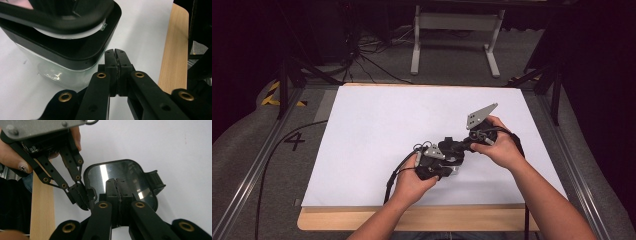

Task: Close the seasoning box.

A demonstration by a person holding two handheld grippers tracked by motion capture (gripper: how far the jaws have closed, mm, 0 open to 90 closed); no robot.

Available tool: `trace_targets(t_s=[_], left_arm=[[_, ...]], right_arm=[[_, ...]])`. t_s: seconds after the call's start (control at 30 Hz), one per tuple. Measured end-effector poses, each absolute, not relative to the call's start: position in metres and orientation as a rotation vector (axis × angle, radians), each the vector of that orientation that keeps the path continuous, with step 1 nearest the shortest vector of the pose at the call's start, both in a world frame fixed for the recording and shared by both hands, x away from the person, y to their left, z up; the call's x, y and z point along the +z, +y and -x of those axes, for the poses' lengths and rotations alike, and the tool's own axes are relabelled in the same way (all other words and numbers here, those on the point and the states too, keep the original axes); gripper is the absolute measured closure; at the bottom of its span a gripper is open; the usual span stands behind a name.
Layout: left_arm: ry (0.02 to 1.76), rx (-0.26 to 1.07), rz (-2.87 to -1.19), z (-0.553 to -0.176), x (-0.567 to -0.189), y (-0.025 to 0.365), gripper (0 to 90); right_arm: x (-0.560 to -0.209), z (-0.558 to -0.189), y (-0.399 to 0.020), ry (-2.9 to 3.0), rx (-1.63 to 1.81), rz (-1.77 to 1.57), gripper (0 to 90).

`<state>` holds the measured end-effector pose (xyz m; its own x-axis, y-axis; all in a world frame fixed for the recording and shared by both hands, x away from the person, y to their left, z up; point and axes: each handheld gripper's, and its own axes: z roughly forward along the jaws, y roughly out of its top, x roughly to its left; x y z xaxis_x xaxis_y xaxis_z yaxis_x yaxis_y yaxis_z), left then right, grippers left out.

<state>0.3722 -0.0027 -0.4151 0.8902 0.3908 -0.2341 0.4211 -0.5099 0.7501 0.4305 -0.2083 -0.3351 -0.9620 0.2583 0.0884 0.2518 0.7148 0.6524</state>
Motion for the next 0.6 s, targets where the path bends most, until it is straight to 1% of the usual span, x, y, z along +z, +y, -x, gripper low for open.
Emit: trace_targets(t_s=[0.5,0.6], left_arm=[[0.593,-0.039,-2.179,-0.372,-0.416,-0.001,89.3],[0.595,-0.035,-2.172,-0.371,-0.414,-0.001,87.3]], right_arm=[[-0.347,-0.428,-0.206,2.921,1.099,-0.44,90.0],[-0.347,-0.427,-0.207,2.917,1.101,-0.446,90.0]])
